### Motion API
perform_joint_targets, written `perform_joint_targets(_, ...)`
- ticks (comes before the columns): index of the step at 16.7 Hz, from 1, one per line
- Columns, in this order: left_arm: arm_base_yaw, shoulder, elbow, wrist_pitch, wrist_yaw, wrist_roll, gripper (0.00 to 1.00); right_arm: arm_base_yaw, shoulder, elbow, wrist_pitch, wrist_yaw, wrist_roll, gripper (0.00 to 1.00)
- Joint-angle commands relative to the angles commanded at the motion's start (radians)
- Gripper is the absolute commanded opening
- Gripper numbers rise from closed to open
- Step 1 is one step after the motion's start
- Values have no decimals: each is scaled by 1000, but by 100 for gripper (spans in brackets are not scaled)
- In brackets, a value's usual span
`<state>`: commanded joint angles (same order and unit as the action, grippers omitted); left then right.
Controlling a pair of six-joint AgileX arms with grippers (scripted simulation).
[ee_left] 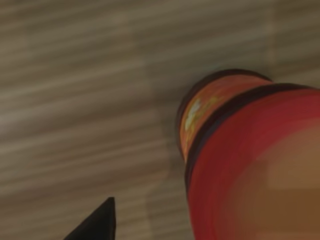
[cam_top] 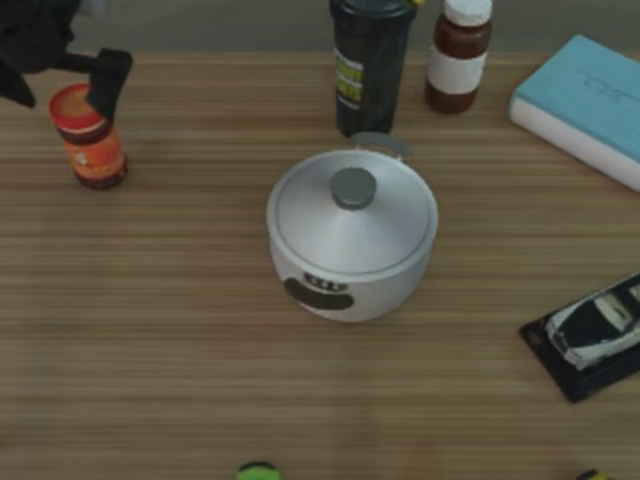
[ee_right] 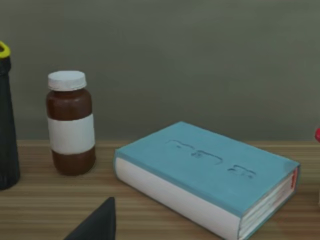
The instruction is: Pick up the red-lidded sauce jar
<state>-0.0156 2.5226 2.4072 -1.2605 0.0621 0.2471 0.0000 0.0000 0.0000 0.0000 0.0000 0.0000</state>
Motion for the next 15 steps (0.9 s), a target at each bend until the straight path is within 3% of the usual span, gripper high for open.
perform_joint_targets(11, 1, 53, -93, 147, -1, -4, 100, 0, 0, 0, 0, 0, 0, 100)
perform_joint_targets(15, 1, 53, -93, 147, -1, -4, 70, 0, 0, 0, 0, 0, 0, 100)
